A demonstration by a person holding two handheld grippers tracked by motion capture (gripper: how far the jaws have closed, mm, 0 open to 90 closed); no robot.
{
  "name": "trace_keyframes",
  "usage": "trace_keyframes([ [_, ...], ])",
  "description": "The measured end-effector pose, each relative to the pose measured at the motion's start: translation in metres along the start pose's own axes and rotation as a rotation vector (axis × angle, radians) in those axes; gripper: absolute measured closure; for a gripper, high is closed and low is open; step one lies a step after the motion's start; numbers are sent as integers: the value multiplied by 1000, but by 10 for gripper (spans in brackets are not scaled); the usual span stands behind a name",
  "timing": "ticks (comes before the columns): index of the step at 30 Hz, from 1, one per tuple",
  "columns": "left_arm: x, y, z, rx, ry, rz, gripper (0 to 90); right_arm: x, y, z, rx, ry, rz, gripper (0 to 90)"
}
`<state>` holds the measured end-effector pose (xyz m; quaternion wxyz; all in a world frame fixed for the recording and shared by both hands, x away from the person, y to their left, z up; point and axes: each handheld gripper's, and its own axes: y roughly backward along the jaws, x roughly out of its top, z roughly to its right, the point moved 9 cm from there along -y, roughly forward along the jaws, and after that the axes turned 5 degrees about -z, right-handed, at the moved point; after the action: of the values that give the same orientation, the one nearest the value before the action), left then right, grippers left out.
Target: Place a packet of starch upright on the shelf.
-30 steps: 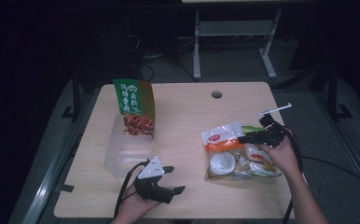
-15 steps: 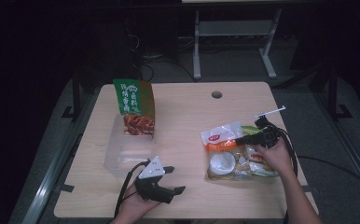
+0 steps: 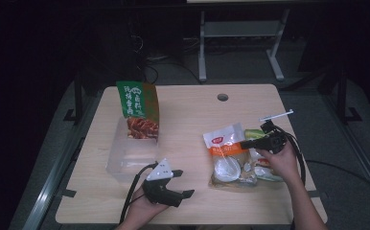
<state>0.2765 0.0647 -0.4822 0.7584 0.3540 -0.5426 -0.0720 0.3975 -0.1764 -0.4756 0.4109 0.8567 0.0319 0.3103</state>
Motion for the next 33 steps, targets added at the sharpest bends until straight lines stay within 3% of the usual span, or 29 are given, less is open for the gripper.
trace_keyframes([
  [7,10,-16,0,0,-5,-20,240,-2,11,-23,33,75,62,898],
  [13,24,-36,-1,-20,19,-17,244,-5,21,-43,63,126,109,899],
  [18,33,-53,-6,-81,46,-26,338,-6,27,-56,83,172,144,899],
  [21,37,-58,-8,-97,65,-20,361,-5,28,-61,86,188,146,899],
  [23,43,-65,-13,-136,127,-6,422,-5,30,-67,92,208,152,899],
  [25,44,-67,-15,-150,143,1,503,-5,31,-71,94,216,148,899],
  [26,46,-71,-18,-168,169,14,537,-5,31,-72,96,231,153,899],
  [27,46,-71,-18,-168,169,14,581,-5,32,-74,99,231,152,899],
  [28,48,-72,-15,-201,171,23,639,-5,32,-75,98,238,153,899],
  [32,51,-73,-14,-193,165,22,783,-4,30,-78,93,248,153,899],
  [33,52,-72,-17,-187,191,30,816,-4,30,-78,93,250,152,899],
])
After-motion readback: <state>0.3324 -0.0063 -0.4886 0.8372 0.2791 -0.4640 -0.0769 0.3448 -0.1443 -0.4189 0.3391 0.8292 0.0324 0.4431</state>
